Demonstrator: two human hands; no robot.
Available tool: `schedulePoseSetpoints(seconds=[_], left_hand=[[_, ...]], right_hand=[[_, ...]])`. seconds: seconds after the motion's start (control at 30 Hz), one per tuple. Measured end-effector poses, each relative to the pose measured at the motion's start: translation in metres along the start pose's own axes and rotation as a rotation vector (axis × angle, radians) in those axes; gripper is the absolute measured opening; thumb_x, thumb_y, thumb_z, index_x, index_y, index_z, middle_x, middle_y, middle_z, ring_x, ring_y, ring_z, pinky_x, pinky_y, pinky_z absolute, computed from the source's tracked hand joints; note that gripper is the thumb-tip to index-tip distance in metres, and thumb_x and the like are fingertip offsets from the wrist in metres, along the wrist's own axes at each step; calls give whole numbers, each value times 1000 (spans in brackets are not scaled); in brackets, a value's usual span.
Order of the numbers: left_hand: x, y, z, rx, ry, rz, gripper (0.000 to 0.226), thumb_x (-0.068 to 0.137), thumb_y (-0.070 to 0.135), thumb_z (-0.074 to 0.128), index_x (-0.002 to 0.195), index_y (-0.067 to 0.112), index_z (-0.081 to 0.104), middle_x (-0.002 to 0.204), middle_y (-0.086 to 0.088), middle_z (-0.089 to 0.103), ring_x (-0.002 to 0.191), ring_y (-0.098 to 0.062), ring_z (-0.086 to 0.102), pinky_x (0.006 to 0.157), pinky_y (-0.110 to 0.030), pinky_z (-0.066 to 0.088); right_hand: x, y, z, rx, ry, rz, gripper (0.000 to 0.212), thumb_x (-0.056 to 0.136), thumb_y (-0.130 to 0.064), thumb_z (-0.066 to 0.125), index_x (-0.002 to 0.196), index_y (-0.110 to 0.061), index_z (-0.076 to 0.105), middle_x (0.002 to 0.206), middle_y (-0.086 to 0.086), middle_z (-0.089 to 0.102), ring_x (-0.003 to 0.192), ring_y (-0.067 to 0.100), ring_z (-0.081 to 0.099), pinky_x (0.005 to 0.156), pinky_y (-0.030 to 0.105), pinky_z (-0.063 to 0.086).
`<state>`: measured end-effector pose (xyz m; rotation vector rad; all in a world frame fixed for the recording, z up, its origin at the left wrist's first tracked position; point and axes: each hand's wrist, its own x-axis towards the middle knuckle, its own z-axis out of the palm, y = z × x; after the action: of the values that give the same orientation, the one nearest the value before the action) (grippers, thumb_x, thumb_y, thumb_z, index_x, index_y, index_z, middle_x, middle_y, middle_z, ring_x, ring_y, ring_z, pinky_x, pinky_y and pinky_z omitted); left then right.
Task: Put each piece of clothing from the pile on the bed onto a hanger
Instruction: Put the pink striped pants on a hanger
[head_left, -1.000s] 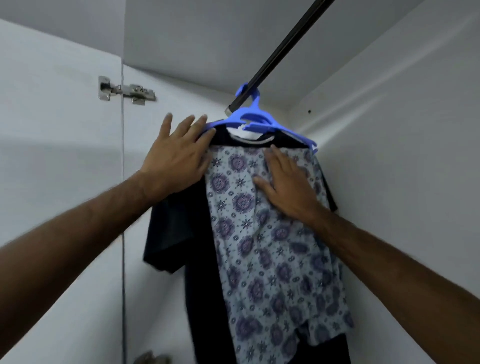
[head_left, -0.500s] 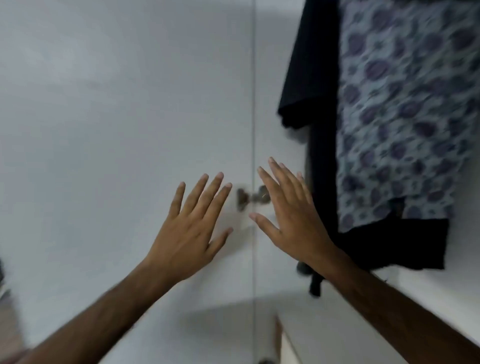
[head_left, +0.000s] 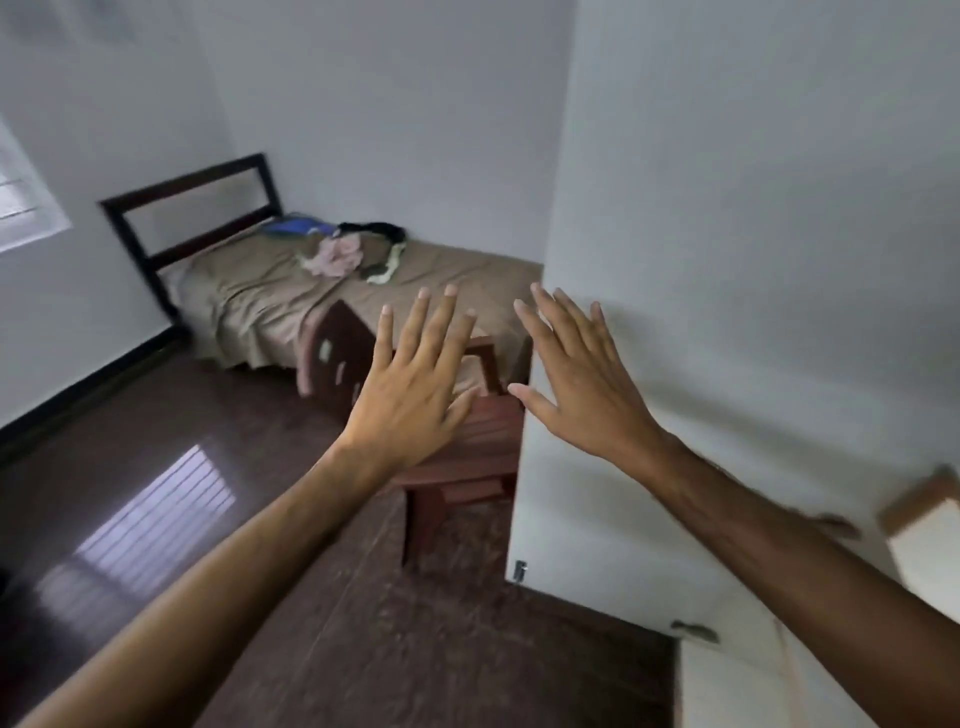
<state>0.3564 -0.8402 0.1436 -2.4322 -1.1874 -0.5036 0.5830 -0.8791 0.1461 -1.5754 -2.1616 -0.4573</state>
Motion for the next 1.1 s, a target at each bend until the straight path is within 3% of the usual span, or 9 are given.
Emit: schedulePoseSetpoints(seconds=[0.3,0.67,1.1], left_hand=[[-78,-183,48,99,-111,-239,76,100,59,29,159,13,17,168,-11,6,155,-30,-3,121,-62,10],[-29,-422,119,152,-176,-339,75,102,62,20,158,13,23,167,-11,12,155,-30,1,122,-61,6],[54,-685,263,74,-138,-192,72,102,57,30,156,10,26,166,-13,14,154,-33,8,119,-65,14]], right_hand=[[126,-126,147,168,-139,-120,90,90,-48,65,160,-19,17,167,4,14,153,24,16,124,55,11],[355,-201,286,261,-172,-179,89,92,-52,61,160,-22,12,167,3,9,154,23,12,125,51,4],[581,-253,452,203,-197,-71,86,94,-58,52,161,-21,12,168,3,6,155,22,8,124,50,-1]])
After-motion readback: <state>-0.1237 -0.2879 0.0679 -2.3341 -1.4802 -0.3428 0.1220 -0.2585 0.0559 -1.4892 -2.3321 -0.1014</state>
